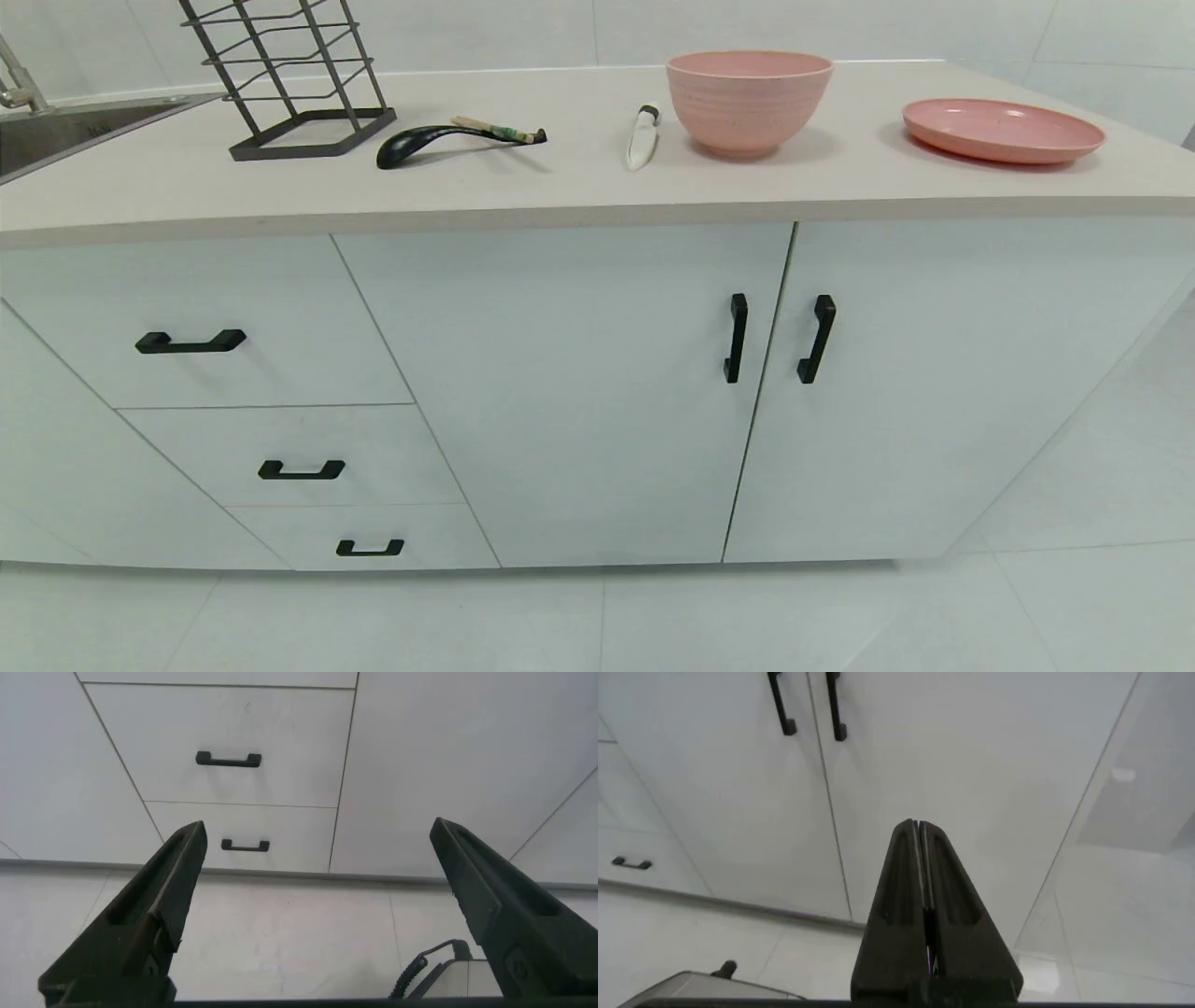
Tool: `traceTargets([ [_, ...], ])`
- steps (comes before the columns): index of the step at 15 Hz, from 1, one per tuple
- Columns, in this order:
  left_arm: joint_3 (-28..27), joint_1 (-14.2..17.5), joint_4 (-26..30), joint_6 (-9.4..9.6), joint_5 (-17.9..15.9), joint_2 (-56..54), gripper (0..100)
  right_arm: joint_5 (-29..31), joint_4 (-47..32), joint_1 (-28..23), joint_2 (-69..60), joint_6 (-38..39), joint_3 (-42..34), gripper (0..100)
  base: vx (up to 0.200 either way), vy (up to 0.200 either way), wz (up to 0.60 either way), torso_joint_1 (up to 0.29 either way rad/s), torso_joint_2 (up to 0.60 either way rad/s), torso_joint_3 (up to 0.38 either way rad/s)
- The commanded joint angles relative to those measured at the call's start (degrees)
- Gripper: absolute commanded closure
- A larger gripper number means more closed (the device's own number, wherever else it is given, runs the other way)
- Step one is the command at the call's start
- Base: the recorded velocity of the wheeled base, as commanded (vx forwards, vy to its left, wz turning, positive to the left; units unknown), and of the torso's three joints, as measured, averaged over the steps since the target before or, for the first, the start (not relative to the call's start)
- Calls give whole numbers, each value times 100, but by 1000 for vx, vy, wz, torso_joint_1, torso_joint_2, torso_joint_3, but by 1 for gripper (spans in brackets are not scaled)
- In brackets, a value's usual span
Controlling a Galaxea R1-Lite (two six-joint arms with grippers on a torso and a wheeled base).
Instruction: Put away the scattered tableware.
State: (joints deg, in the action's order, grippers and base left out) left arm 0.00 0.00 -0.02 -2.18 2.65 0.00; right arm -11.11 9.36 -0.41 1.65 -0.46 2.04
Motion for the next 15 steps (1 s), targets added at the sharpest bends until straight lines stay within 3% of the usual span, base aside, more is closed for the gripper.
traceTargets([
  [1, 0, 0, -6, 7, 8, 0, 0, -120, -49, -11, 547, -33, 236, 100, 0, 0, 0, 0, 0, 0],
  [7, 0, 0, -6, 16, -1, 0, 0, -665, -40, 173, 1611, -77, 667, 100, 0, 0, 0, 0, 0, 0],
  [12, 0, -9, 2, 113, -62, 0, 0, -920, 321, 832, 3140, -349, 1088, 100, 0, 0, 0, 0, 0, 0],
  [13, 0, -9, 2, 113, -62, 0, 0, -937, 611, 1017, 3676, -367, 1080, 0, 0, 0, 0, 0, 0, 0],
  [15, 0, 0, 2, 113, -62, 0, 0, -981, 1648, 1061, 4502, -376, 913, 0, 0, 0, 0, 0, 0, 0],
])
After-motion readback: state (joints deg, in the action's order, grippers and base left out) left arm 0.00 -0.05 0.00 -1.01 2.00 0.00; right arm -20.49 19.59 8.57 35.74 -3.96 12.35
